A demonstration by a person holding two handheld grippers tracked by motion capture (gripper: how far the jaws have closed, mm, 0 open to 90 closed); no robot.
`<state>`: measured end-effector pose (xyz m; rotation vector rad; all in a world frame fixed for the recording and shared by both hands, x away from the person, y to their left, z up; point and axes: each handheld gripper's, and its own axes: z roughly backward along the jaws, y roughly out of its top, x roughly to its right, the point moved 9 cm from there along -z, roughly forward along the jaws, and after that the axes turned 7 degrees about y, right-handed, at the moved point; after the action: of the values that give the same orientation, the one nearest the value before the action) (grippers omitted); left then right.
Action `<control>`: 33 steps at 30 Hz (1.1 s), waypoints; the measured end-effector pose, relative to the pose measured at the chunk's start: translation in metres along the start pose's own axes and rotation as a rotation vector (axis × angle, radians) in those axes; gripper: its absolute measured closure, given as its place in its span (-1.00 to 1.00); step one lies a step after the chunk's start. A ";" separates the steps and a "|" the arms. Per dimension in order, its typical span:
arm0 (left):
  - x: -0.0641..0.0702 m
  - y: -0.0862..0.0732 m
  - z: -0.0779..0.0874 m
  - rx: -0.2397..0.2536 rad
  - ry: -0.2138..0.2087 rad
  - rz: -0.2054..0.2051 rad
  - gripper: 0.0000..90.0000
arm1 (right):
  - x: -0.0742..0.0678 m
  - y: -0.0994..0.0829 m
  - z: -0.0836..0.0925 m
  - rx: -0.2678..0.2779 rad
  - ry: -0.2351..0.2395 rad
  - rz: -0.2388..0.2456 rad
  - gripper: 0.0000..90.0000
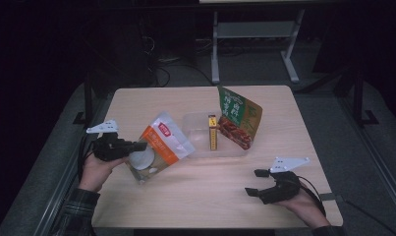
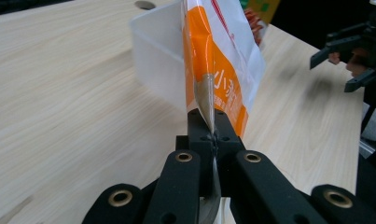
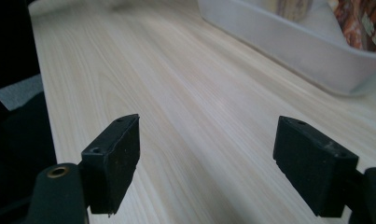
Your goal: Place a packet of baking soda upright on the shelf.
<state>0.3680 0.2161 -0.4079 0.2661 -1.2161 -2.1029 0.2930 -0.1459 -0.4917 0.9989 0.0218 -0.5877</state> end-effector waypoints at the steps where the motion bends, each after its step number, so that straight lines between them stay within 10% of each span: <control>1: 0.003 0.001 -0.001 0.001 -0.004 -0.005 0.99 | -0.001 0.002 -0.001 0.009 0.004 0.001 -0.51; 27: 0.109 0.021 -0.052 0.040 -0.182 -0.099 0.99 | -0.038 0.057 -0.045 0.161 0.203 0.050 -0.31; 33: 0.114 0.020 -0.054 0.052 -0.198 -0.087 0.99 | -0.045 0.073 -0.052 0.221 0.262 0.047 0.26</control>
<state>0.3187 0.0981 -0.4030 0.1379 -1.3978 -2.2166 0.3025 -0.0547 -0.4503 1.2831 0.1679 -0.4189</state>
